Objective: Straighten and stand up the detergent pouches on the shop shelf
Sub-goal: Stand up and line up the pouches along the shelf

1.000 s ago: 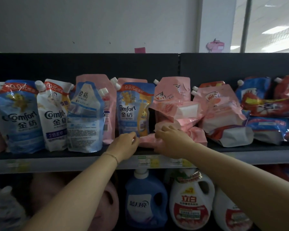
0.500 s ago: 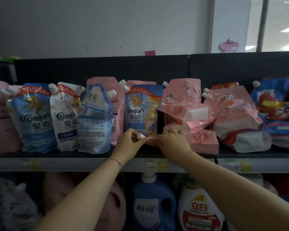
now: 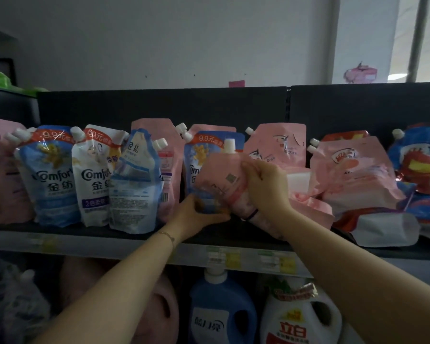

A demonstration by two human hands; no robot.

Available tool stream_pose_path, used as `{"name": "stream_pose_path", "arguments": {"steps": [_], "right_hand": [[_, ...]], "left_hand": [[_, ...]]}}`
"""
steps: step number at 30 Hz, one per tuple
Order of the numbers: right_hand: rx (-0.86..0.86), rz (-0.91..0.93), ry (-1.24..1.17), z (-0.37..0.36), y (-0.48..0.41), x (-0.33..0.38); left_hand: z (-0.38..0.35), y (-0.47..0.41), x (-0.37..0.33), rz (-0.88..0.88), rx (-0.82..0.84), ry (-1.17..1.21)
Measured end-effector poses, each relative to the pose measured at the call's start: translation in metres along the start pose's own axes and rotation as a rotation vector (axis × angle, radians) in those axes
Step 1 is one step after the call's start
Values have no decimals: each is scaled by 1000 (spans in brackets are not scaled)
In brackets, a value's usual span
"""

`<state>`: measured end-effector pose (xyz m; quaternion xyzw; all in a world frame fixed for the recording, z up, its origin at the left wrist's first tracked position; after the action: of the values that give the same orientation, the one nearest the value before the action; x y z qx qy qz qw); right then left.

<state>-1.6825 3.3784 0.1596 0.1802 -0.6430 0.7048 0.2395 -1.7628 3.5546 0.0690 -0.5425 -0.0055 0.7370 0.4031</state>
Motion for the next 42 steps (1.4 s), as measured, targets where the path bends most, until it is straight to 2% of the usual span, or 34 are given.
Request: {"name": "stream_pose_path", "arguments": {"steps": [5, 10, 16, 20, 24, 31, 35, 38, 39, 42], "right_hand": [[-115, -237, -387, 15, -23, 13], [-131, -313, -601, 19, -43, 26], [-102, -562, -697, -18, -40, 3], [38, -549, -528, -49, -23, -14], [208, -459, -332, -67, -6, -34], [283, -208, -92, -45, -17, -35], [290, -39, 88, -34, -26, -31], [313, 231, 416, -31, -25, -23], [339, 257, 521, -31, -27, -28], [511, 94, 693, -27, -32, -60]], "left_hand": [[-41, 6, -22, 38, 111, 264], [-26, -6, -43, -61, -104, 454], [35, -12, -42, -122, -315, 366], [71, -3, -22, -157, -498, 117], [72, 2, -9, -216, -612, -99], [62, 22, -28, -431, -810, -519], [51, 24, -38, -541, -751, -535], [40, 25, -48, -610, -675, -498], [35, 25, -50, -635, -638, -498], [18, 24, -60, -683, -477, -476]]}}
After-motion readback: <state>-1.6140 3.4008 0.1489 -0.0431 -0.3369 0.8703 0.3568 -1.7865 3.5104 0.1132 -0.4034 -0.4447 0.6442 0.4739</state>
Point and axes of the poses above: each hand's wrist, its own y-axis away from the middle knuckle, its own z-axis out of the back of the hand, x = y × z, the point moved 8 cm from there along -y, towards the middle knuckle, and after that the axes turned 14 degrees about -x, right-handed, at the moved point
